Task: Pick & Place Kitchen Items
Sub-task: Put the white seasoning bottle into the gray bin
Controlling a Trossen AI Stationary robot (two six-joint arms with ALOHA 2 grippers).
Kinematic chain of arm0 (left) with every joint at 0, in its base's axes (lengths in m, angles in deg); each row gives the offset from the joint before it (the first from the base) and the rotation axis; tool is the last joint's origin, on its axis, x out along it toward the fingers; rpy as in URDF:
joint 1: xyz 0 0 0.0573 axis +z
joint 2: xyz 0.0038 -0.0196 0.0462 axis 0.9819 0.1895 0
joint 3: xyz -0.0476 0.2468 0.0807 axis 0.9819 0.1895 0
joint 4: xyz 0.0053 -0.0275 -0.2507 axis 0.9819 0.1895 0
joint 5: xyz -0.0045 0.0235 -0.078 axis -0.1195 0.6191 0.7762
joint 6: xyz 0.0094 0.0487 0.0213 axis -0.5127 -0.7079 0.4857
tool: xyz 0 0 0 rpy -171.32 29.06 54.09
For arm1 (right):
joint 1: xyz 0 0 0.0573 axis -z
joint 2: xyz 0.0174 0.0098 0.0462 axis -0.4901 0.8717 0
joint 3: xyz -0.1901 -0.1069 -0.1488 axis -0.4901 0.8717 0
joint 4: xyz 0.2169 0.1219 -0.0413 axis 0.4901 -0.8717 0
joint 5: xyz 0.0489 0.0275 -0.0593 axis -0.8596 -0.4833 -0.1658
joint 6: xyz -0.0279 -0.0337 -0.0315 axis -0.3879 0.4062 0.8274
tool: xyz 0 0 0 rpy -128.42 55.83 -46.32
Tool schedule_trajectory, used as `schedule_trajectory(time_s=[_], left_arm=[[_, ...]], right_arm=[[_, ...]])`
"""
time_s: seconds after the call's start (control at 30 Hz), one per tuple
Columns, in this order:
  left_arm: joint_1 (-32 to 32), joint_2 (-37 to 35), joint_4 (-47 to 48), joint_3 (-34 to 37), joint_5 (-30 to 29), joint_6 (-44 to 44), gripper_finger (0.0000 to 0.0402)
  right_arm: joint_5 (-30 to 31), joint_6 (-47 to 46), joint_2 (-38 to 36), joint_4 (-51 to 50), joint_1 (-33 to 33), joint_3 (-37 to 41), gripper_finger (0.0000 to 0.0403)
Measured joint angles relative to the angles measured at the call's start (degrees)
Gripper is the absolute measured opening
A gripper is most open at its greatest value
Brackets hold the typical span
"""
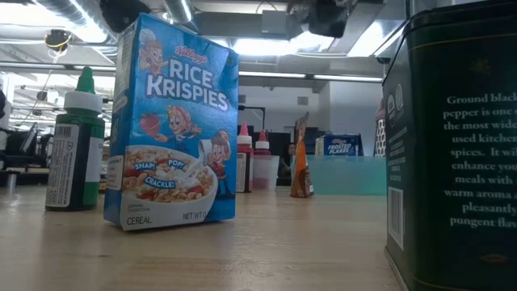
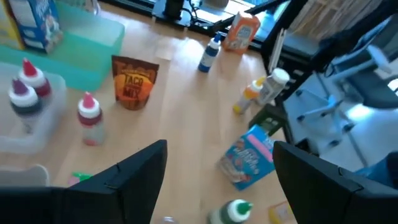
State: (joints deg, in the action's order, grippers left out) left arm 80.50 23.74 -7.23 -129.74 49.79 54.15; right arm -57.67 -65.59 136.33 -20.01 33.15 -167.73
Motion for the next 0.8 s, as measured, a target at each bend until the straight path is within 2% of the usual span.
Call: schedule_trajectory(time_s=[0.13, 0.3, 0.4, 0.63, 0.8], left_arm=[[-0.74, -0.01, 1.97, 0.02, 0.00, -1.24, 0.0286], [-0.76, 0.21, 3.14, 0.02, -0.02, -1.39, 0.0287], [-0.76, 0.19, 3.60, 0.02, 0.51, 2.19, 0.0287], [-0.76, 0.21, 5.10, 0.02, 2.95, 3.65, 0.0287], [-0.76, 0.21, 5.34, 0.02, 2.95, 1.97, 0.0286]], right_arm=[[0.85, -4.47, 0.00, 4.85, -4.51, 0.00, 0.0254], [7.03, -8.01, 0.00, 9.81, -9.70, 0.02, 0.0254], [10.78, -10.16, 0.00, 10.93, -11.99, 0.02, 0.0254], [17.12, -14.45, 0.00, 12.56, -15.21, 0.04, 0.0254], [17.69, -16.26, 0.00, 13.40, -16.51, 0.04, 0.0254]])
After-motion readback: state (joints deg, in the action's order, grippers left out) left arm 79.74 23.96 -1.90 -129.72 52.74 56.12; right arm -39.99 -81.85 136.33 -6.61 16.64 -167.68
